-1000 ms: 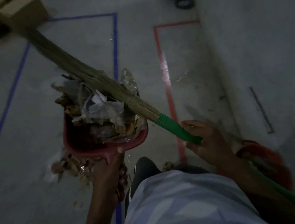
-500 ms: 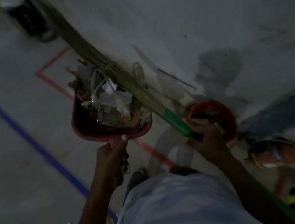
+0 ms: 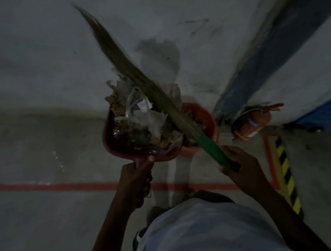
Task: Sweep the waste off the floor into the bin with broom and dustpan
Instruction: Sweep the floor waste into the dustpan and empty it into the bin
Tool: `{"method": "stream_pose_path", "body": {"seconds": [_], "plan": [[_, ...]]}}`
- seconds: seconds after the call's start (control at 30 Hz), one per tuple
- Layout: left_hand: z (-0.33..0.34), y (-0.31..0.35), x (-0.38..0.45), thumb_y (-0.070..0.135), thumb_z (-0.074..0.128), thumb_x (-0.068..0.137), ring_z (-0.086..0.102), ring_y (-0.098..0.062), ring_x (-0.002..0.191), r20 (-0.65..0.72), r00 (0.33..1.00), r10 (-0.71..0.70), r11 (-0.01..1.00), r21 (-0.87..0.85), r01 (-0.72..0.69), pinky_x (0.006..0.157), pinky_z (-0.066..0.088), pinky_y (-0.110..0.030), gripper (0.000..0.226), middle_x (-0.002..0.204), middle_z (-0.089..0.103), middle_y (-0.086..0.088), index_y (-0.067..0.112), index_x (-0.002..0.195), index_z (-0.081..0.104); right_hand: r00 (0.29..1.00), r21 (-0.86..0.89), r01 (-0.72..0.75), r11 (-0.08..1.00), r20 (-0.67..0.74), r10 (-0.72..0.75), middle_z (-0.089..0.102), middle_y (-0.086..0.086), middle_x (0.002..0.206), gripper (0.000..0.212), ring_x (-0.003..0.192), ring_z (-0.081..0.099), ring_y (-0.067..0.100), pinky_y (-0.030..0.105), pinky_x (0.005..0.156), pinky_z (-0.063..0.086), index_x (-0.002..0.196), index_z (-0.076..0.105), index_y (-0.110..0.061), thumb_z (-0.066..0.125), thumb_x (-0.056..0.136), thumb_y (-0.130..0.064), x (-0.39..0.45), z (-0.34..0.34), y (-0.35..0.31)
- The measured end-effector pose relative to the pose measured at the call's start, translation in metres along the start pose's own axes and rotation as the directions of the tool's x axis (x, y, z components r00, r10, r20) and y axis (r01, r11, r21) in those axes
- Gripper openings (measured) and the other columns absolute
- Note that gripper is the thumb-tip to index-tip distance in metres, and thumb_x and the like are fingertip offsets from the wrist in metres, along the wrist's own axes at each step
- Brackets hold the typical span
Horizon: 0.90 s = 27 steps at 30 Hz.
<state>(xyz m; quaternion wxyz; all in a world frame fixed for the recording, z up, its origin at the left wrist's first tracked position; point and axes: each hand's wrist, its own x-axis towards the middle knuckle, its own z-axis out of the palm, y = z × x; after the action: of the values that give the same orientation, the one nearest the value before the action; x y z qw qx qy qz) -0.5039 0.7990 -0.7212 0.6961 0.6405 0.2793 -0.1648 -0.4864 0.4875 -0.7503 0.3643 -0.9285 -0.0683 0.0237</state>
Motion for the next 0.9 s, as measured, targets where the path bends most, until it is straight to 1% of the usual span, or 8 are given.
{"method": "stream_pose_path", "body": {"seconds": [0.1, 0.13, 0.27, 0.33, 0.43, 0.53, 0.67, 0.9], "plan": [[0.026, 0.001, 0.026, 0.044, 0.068, 0.093, 0.032, -0.012, 0.039, 0.081, 0.996, -0.039, 0.999, 0.029, 0.037, 0.039, 0.025, -0.020, 0.044, 0.053, 0.038, -0.004, 0.008, 0.074, 0.050, 0.993, 0.003, -0.115, 0.993, -0.023, 0.115, 0.054, -0.005, 0.132, 0.061, 0.122, 0.050, 0.012, 0.027, 0.103, 0.042, 0.134, 0.059, -0.005, 0.083, 0.078, -0.008, -0.006, -0.010, 0.022], [0.035, 0.001, 0.034, 0.045, 0.069, 0.092, 0.033, -0.013, 0.040, 0.098, 0.994, -0.048, 0.998, 0.047, 0.043, 0.040, 0.025, -0.020, 0.044, 0.054, 0.038, -0.005, 0.007, 0.076, 0.051, 0.989, 0.023, -0.147, 0.989, -0.027, 0.148, 0.055, -0.006, 0.130, 0.061, 0.120, 0.052, 0.014, 0.031, 0.101, 0.044, 0.134, 0.059, -0.006, 0.082, 0.078, -0.006, -0.008, -0.012, 0.027], [0.066, 0.001, 0.065, 0.043, 0.069, 0.094, 0.038, -0.015, 0.043, 0.149, 0.988, -0.034, 0.995, 0.102, 0.019, 0.042, 0.030, -0.023, 0.043, 0.061, 0.045, -0.011, 0.005, 0.079, 0.053, 0.977, 0.027, -0.209, 0.978, -0.043, 0.210, 0.055, -0.007, 0.126, 0.059, 0.116, 0.056, 0.017, 0.030, 0.097, 0.044, 0.134, 0.059, -0.008, 0.081, 0.079, -0.006, -0.009, -0.013, 0.048], [0.079, 0.000, 0.080, 0.041, 0.069, 0.095, 0.040, -0.013, 0.041, 0.163, 0.986, -0.041, 0.992, 0.121, 0.021, 0.042, 0.031, -0.022, 0.043, 0.060, 0.047, -0.010, 0.004, 0.078, 0.055, 0.964, -0.015, -0.263, 0.965, -0.039, 0.262, 0.056, -0.002, 0.131, 0.060, 0.118, 0.057, 0.021, 0.029, 0.098, 0.042, 0.136, 0.058, -0.007, 0.081, 0.080, -0.009, -0.006, -0.008, 0.062], [0.090, 0.000, 0.107, 0.039, 0.072, 0.093, 0.040, -0.009, 0.036, 0.157, 0.983, -0.098, 0.984, 0.164, 0.072, 0.038, 0.033, -0.021, 0.042, 0.053, 0.046, -0.004, 0.005, 0.074, 0.055, 0.946, -0.068, -0.323, 0.944, -0.016, 0.323, 0.056, 0.006, 0.140, 0.060, 0.119, 0.057, 0.027, 0.029, 0.098, 0.042, 0.140, 0.055, -0.010, 0.078, 0.084, -0.014, -0.001, 0.000, 0.073], [0.096, 0.003, 0.139, 0.040, 0.073, 0.092, 0.036, -0.010, 0.034, 0.198, 0.968, -0.153, 0.972, 0.207, 0.111, 0.038, 0.030, -0.020, 0.047, 0.046, 0.040, -0.001, 0.007, 0.068, 0.050, 0.921, -0.074, -0.390, 0.918, -0.033, 0.389, 0.055, 0.002, 0.141, 0.059, 0.117, 0.059, 0.027, 0.028, 0.094, 0.045, 0.140, 0.055, -0.014, 0.076, 0.085, -0.015, 0.010, 0.008, 0.080], [0.103, 0.014, 0.184, 0.042, 0.073, 0.092, 0.035, -0.011, 0.036, 0.233, 0.944, -0.235, 0.946, 0.278, 0.167, 0.040, 0.030, -0.018, 0.045, 0.050, 0.041, -0.003, 0.008, 0.072, 0.051, 0.888, -0.093, -0.460, 0.883, -0.041, 0.459, 0.054, -0.001, 0.142, 0.060, 0.117, 0.060, 0.026, 0.032, 0.091, 0.050, 0.141, 0.054, -0.017, 0.073, 0.084, -0.017, 0.030, 0.020, 0.081], [0.108, 0.039, 0.264, 0.042, 0.066, 0.097, 0.029, -0.009, 0.033, 0.310, 0.885, -0.347, 0.905, 0.359, 0.228, 0.039, 0.025, -0.018, 0.048, 0.043, 0.035, 0.002, 0.015, 0.065, 0.043, 0.819, -0.032, -0.573, 0.819, -0.038, 0.572, 0.058, 0.002, 0.137, 0.063, 0.116, 0.061, 0.026, 0.031, 0.092, 0.051, 0.139, 0.057, -0.017, 0.063, 0.077, -0.027, 0.067, 0.039, 0.064]]}}
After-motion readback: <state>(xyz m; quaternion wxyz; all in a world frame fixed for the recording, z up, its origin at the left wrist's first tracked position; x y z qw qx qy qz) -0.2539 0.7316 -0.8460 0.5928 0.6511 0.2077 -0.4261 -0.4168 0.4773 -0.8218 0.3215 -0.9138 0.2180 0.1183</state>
